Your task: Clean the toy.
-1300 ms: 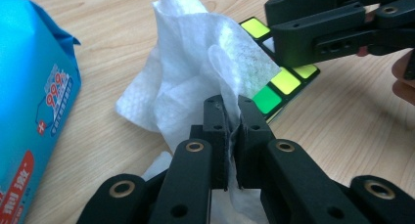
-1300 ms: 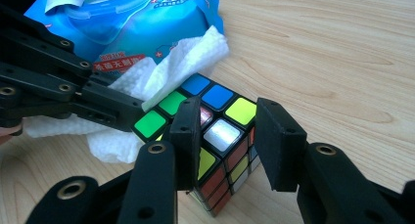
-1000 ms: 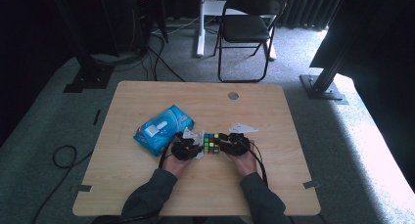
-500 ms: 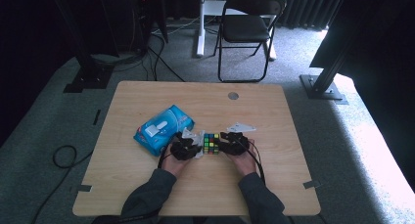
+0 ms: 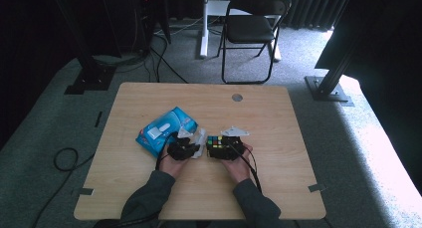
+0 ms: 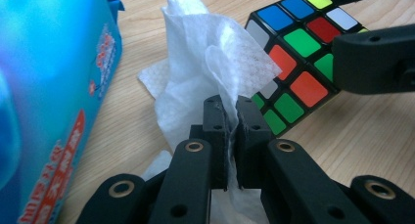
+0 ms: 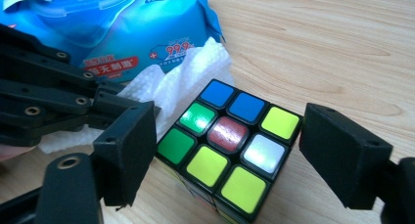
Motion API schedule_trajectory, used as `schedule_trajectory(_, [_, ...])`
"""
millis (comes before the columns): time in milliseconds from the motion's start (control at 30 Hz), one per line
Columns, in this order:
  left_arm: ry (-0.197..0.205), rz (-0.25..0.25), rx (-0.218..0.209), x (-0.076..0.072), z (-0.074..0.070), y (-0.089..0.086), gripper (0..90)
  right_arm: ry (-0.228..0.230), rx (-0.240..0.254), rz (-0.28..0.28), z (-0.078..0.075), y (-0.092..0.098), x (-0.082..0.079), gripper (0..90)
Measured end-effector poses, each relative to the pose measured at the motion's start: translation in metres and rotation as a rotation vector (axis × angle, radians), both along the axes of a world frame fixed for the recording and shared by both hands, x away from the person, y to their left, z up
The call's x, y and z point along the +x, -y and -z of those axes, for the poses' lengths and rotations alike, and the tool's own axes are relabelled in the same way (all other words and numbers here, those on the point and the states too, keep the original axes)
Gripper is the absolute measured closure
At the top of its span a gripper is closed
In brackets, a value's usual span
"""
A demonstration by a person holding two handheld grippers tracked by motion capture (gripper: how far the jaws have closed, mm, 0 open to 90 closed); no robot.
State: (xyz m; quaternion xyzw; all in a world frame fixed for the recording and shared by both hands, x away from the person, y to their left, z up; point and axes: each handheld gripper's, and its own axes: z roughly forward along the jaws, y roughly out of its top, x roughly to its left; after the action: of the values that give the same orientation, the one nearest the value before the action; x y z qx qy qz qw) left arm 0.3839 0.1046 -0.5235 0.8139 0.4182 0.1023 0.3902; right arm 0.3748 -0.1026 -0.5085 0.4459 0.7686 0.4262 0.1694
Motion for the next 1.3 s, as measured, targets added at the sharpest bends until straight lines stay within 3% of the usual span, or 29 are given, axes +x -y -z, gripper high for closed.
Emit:
schedule_trajectory(167, [0.004,-0.008,-0.003,0.001,-0.001,-0.003,85.0,-0.005,0.002,0.037,0.001,-0.004,0.001,16.7])
schedule_trajectory(433, [0.004,-0.01,-0.005,0.001,-0.001,-0.004,85.0,-0.026,-0.012,0.049,0.004,-0.01,0.002,15.7])
schedule_trajectory(633, [0.004,-0.014,-0.009,0.001,-0.001,-0.005,85.0,-0.045,0.004,0.052,0.007,-0.008,0.003,28.3])
schedule_trajectory(833, [0.003,-0.015,-0.009,0.001,-0.001,-0.005,85.0,-0.042,0.013,0.06,0.006,-0.004,0.002,32.8])
schedule_trajectory(1100, [0.002,-0.016,-0.011,0.001,-0.001,-0.006,85.0,-0.016,-0.005,0.005,0.002,0.002,0.004,34.2])
schedule_trajectory(1300, [0.001,-0.017,-0.013,0.002,-0.002,-0.007,85.0,-0.007,-0.015,-0.098,0.0,0.012,0.007,34.3])
